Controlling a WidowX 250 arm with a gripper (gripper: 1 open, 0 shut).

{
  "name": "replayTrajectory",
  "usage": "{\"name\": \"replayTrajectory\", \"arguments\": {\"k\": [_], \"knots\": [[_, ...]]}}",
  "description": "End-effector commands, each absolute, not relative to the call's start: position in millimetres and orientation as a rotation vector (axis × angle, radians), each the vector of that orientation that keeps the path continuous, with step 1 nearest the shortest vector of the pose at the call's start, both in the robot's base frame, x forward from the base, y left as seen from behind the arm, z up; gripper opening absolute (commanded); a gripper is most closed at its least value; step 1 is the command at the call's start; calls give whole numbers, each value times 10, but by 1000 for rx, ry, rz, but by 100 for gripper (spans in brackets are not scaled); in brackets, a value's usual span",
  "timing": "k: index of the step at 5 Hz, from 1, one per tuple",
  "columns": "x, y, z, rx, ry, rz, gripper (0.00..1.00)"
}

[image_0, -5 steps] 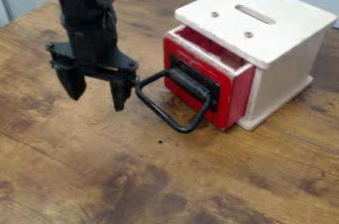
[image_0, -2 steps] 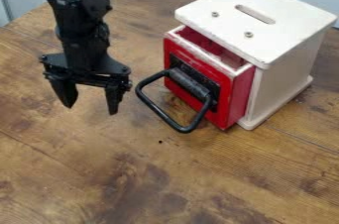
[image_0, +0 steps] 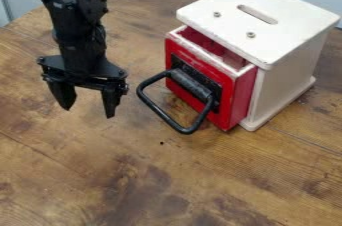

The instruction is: Close the drawer

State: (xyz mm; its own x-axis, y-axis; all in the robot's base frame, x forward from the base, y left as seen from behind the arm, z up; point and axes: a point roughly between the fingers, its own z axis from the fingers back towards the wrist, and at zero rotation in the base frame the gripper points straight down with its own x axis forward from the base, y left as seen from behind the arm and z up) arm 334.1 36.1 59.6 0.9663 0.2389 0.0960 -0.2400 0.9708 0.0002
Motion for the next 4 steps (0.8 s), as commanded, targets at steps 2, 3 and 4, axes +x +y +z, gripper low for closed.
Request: {"name": "replayTrajectory", "arguments": {"k": [2,3,4], "knots": [[3548,494,710,4,-162,175,100],[3614,450,693,8,-158,138,100],[3605,412,655,12,-159,153,100]]}}
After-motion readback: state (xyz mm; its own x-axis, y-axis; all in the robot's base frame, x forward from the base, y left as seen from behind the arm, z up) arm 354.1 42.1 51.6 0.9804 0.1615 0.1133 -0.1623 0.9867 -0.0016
